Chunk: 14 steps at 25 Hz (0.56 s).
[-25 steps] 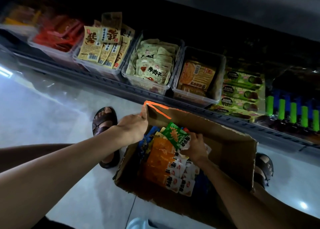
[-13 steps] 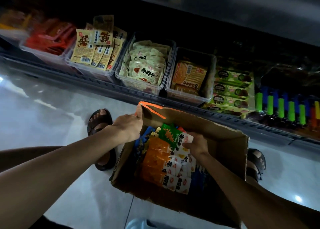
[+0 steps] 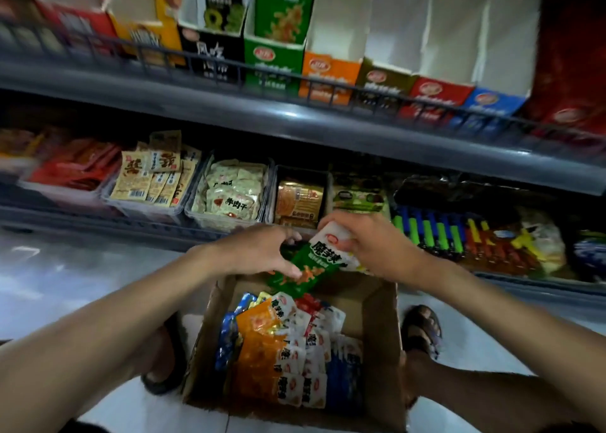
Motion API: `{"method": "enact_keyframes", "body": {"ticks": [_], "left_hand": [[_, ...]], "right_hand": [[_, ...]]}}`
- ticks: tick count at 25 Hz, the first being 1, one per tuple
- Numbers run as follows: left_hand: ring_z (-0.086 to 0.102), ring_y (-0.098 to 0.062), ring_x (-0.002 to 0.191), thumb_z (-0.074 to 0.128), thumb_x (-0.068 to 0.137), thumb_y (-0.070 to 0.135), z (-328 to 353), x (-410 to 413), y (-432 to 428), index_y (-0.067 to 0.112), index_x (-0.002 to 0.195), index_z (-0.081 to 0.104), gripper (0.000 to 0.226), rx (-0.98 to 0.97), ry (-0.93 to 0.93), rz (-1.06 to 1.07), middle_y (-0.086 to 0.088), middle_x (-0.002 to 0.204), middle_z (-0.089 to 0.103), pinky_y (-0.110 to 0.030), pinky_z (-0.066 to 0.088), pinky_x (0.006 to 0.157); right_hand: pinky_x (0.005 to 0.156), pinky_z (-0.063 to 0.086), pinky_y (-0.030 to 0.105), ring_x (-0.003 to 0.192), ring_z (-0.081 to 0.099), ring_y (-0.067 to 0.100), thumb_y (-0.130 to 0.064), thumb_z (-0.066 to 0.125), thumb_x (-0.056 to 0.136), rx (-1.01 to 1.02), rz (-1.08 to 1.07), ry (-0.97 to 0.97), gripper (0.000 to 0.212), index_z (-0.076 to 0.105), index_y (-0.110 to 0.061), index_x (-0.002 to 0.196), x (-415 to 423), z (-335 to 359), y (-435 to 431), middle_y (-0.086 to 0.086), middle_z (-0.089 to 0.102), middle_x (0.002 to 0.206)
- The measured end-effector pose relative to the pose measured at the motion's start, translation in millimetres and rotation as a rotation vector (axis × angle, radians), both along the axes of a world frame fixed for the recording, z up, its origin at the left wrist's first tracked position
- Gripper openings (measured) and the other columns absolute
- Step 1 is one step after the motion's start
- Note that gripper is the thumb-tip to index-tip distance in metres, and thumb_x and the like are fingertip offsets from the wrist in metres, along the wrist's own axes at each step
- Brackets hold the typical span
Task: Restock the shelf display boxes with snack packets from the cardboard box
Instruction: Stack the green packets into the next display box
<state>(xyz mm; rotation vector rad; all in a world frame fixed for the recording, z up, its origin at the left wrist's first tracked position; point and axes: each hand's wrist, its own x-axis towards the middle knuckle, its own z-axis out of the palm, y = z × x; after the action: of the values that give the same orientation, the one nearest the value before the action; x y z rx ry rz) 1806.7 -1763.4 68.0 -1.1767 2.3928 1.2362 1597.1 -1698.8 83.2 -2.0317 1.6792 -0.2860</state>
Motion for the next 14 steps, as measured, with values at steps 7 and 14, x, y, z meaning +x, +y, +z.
{"method": "enact_keyframes", "body": {"ticks": [7, 14], "left_hand": [[0.072, -0.02, 0.093, 0.07, 0.087, 0.019, 64, -14, 8, 0.01, 0.111, 0.064, 0.027, 0.476, 0.25, 0.098, -0.006, 0.1, 0.075, -0.033, 0.057, 0.087], [0.064, -0.041, 0.109, 0.05, 0.098, 0.01, 65, -26, 12, 0.003, 0.131, 0.046, 0.034, 0.955, 0.387, 0.13, -0.026, 0.118, 0.065, -0.048, 0.059, 0.08]], "right_hand": [[0.065, 0.052, 0.019, 0.088, 0.064, -0.003, 0.003, 0.06, 0.092, -0.111, -0.109, -0.367, 0.038, 0.054, -0.027, 0.116, -14, 80, 16, -0.012, 0.063, 0.094], [0.068, 0.056, 0.038, 0.08, 0.066, 0.011, -0.001, 0.061, 0.093, -0.213, -0.191, -0.391, 0.029, 0.059, -0.028, 0.103, -18, 85, -3, -0.009, 0.067, 0.086]]}}
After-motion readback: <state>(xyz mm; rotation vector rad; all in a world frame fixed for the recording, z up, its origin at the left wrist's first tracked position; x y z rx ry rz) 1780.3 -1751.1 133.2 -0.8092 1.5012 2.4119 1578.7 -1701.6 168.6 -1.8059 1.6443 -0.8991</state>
